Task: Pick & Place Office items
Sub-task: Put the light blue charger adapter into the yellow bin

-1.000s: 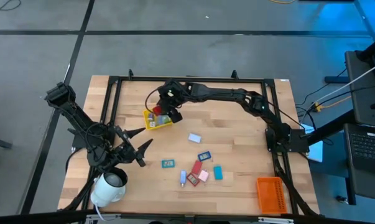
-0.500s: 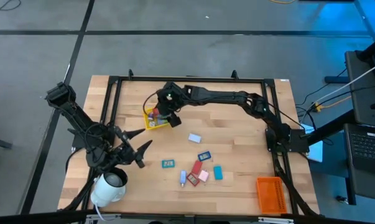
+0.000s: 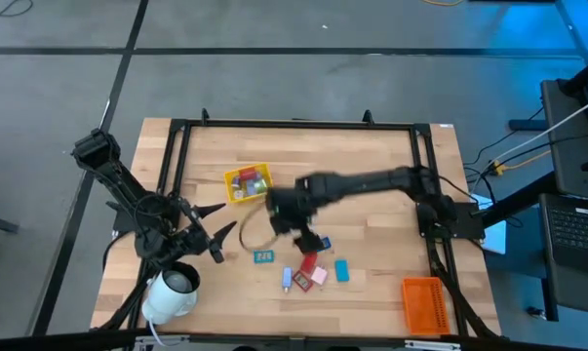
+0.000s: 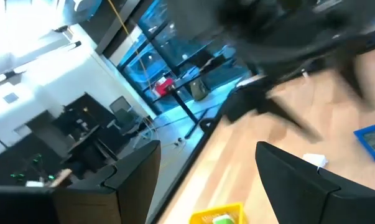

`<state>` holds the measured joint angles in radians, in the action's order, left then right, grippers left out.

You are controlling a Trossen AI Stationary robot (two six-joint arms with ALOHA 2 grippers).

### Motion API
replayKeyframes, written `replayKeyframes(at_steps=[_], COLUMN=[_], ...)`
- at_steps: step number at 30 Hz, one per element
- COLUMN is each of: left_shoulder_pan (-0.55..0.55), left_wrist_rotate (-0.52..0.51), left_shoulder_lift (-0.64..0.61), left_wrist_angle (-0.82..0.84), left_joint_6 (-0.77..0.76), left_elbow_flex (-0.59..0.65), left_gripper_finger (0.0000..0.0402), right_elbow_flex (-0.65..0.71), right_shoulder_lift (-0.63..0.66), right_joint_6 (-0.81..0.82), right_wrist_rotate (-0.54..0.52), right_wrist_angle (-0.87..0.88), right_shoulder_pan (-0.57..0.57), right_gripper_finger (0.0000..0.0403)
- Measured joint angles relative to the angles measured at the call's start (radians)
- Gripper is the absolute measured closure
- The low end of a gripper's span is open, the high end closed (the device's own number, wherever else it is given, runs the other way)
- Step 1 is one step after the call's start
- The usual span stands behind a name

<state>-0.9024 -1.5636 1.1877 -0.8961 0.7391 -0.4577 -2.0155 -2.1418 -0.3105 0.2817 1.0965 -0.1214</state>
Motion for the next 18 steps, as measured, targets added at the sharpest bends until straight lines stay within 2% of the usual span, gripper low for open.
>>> replayKeyframes(at_steps=[3,7,11,14,18], left_shoulder_pan=[0.000,0.006,0.034,0.064,0.079], left_wrist_rotate=[0.058,0.178,0.294,0.357,0.331], left_shoulder_lift=[0.000,0.017,0.087,0.157,0.218], left_wrist_angle=[-0.023,-0.015,0.008,0.012,0.013], left_joint_6=[-0.036,-0.103,-0.164,-0.193,-0.176], left_elbow_flex=[0.016,0.016,0.016,0.002,-0.035], left_gripper_finger=[0.0141,0.0141,0.0141,0.0141,0.0141], right_elbow_flex=[0.000,0.000,0.002,0.042,0.143], right_shoulder_lift=[0.000,0.000,0.000,-0.008,-0.011], right_joint_6=[0.071,0.135,0.180,0.138,-0.027], right_wrist_rotate=[-0.015,-0.142,-0.264,-0.347,-0.396], right_wrist_angle=[0.015,0.016,0.010,-0.066,-0.166], right_shoulder_pan=[-0.092,-0.201,-0.275,-0.308,-0.315], right_gripper_finger=[0.0122,0.0122,0.0122,0.0122,0.0122])
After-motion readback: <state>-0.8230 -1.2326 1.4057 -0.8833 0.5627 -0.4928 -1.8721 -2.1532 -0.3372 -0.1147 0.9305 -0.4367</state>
